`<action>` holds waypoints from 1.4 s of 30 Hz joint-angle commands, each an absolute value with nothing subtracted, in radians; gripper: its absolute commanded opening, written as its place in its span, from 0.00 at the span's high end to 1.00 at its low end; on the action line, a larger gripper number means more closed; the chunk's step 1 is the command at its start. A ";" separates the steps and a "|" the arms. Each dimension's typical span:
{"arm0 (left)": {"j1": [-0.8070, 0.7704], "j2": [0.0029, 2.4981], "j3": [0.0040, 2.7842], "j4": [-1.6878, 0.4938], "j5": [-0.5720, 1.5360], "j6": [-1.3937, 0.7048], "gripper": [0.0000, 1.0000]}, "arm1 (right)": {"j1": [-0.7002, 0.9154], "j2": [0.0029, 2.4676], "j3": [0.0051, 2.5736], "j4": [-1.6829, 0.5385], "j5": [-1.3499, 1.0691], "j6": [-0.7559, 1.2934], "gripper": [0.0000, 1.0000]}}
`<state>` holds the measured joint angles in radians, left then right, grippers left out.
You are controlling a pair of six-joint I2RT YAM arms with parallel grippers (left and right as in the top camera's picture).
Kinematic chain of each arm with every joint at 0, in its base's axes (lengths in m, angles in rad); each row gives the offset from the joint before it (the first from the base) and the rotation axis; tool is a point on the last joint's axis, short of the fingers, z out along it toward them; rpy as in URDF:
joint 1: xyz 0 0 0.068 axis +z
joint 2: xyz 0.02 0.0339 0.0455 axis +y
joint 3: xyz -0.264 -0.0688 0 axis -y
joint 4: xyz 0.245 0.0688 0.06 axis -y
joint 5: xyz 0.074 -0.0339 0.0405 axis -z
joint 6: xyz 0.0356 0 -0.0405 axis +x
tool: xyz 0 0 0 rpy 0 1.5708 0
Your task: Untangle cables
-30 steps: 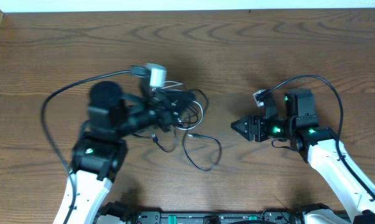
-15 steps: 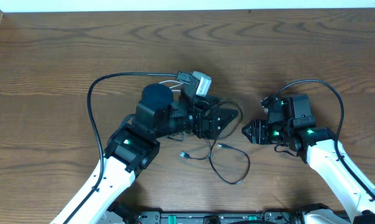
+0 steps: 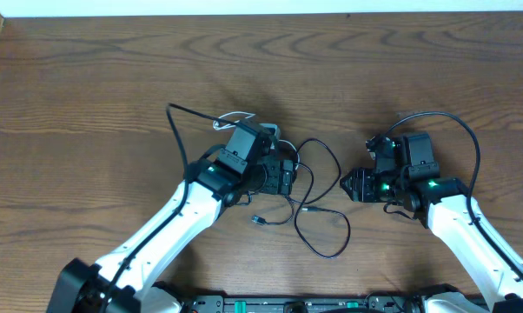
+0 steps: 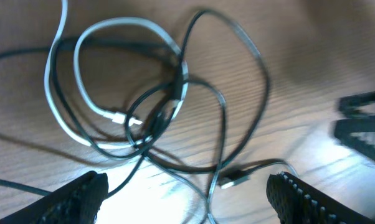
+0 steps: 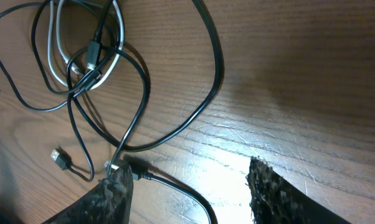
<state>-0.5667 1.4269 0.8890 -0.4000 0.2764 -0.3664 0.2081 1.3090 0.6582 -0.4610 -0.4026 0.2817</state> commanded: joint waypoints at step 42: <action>-0.635 1.582 0.925 -0.321 0.228 -0.371 0.92 | 0.210 1.303 0.659 -0.461 -0.397 0.291 0.46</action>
